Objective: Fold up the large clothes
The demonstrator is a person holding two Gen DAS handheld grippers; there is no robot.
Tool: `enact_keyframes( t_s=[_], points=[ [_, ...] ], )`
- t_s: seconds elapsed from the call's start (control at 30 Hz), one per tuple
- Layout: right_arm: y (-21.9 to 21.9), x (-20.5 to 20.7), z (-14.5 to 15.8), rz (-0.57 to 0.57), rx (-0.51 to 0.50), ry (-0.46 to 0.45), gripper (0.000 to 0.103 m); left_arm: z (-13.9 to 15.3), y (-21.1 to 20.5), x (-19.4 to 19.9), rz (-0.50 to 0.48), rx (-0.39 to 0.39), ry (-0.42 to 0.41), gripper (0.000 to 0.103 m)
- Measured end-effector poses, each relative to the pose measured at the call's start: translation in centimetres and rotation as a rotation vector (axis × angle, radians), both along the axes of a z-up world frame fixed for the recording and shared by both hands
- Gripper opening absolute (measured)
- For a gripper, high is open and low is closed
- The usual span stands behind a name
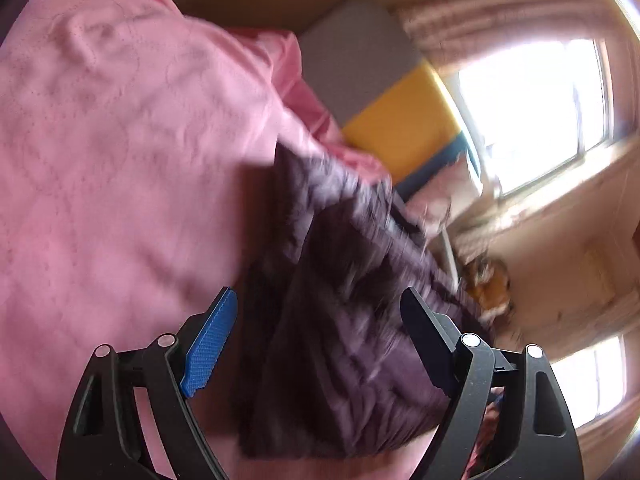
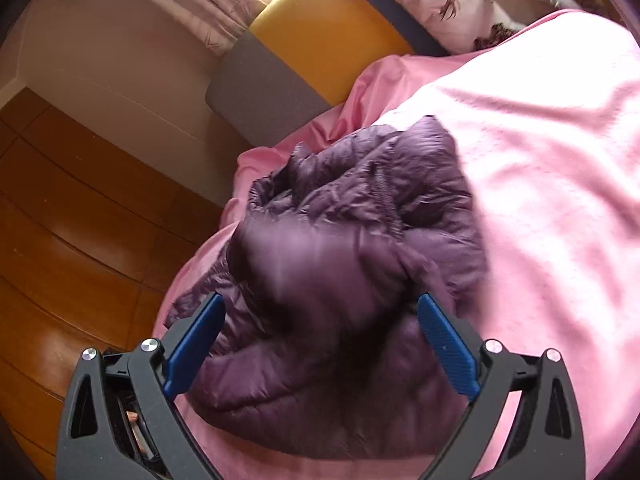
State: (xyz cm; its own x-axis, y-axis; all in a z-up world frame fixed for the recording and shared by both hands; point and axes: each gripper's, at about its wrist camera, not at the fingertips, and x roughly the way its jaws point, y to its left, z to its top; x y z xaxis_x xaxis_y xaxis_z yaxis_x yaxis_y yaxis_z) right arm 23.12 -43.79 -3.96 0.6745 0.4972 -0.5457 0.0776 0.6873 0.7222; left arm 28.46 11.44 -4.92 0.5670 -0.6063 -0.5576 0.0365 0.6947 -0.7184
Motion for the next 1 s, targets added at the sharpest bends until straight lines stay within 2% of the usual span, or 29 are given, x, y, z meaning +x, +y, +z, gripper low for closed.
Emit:
enact_keyframes(
  t_s=[0.13, 0.17, 0.23, 0.27, 0.3, 0.33, 0.4, 0.43, 0.7, 0.87, 1.0],
  points=[
    [0.1, -2.9, -2.4, 0.005, -0.064, 0.059, 0.099, -2.3, -1.9, -1.5, -0.1, -0.003, 0.027, 0.081],
    [0.7, -3.1, -3.3, 0.019, -0.104, 0.089, 0.096, -2.9, -2.7, -1.6, -0.117, -0.002, 0.041, 0.076],
    [2.0, -3.1, -4.5, 0.052, -0.164, 0.129, 0.061, -3.6, -3.8, -1.6, -0.142, 0.017, 0.055, 0.065],
    [2.5, -3.1, -4.9, 0.047, -0.193, 0.144, 0.058, -3.6, -4.2, -1.7, -0.145, 0.031, 0.053, 0.054],
    [2.9, -3.3, -4.9, 0.047, -0.203, 0.138, 0.047, -3.6, -4.5, -1.8, -0.149, 0.044, 0.052, 0.042],
    [3.2, -3.6, -4.7, 0.051, -0.207, 0.131, 0.034, -3.6, -4.5, -2.0, -0.15, 0.052, 0.049, 0.037],
    [3.2, -4.3, -4.2, 0.057, -0.213, 0.116, 0.025, -3.3, -4.5, -2.6, -0.156, 0.059, 0.037, 0.022],
    [3.3, -4.7, -3.8, 0.063, -0.216, 0.109, 0.021, -3.1, -4.4, -2.9, -0.16, 0.059, 0.032, 0.02],
    [2.7, -10.7, -2.5, 0.11, -0.225, 0.096, 0.019, -2.8, -4.2, -7.4, -0.202, 0.063, 0.016, 0.016],
    [1.8, -15.9, -2.5, 0.142, -0.226, 0.125, 0.019, -3.2, -3.8, -13.3, -0.243, 0.047, 0.041, 0.016],
    [1.4, -18.7, -2.1, 0.185, -0.268, 0.155, 0.019, -3.5, -3.8, -18.3, -0.261, 0.031, 0.066, 0.017]
  ],
)
